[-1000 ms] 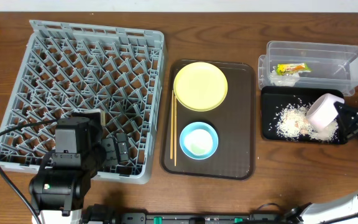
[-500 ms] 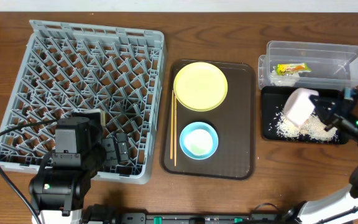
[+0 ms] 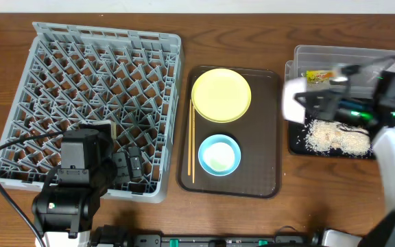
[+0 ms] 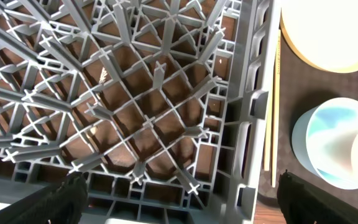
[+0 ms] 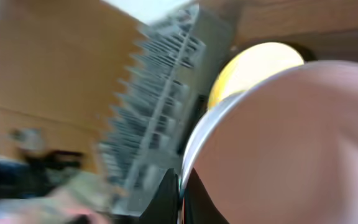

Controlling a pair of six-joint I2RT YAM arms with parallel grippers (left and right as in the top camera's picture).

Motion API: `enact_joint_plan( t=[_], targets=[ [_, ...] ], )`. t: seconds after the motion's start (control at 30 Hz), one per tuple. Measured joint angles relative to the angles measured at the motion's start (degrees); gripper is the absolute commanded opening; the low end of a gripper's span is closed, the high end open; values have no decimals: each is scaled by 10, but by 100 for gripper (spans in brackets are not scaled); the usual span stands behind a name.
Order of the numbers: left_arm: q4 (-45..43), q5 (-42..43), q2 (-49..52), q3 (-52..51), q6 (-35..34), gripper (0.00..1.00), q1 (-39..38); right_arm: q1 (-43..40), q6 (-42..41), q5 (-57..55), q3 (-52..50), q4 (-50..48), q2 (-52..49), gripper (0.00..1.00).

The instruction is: Sort waste into correct bins and load items into the dishwasher

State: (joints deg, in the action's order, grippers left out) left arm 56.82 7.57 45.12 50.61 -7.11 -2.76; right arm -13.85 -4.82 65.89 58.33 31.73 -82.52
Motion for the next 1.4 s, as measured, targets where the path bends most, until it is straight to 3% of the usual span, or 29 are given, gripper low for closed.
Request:
enact_joint_plan(
  t=[0.3,0.53,0.83,0.93,1.23,1.4],
  targets=[
    [0,0,0,0,0,98,0,251,56,-313,0,-154,9,1],
    [0,0,0,0,0,98,0,388,121,-469,0,-220,-68,1],
    [0,0,0,0,0,98,0,419,142,-520,0,-291,-199,3],
    [0,0,0,0,0,98,0,419,144,-527,0,-302,-216,21],
    [0,0,0,0,0,98,0,419,129,-528,0,-275,-205,27],
    [0,0,0,0,0,98,0,419,109,-525,-1,-182,-101,38]
  ],
)
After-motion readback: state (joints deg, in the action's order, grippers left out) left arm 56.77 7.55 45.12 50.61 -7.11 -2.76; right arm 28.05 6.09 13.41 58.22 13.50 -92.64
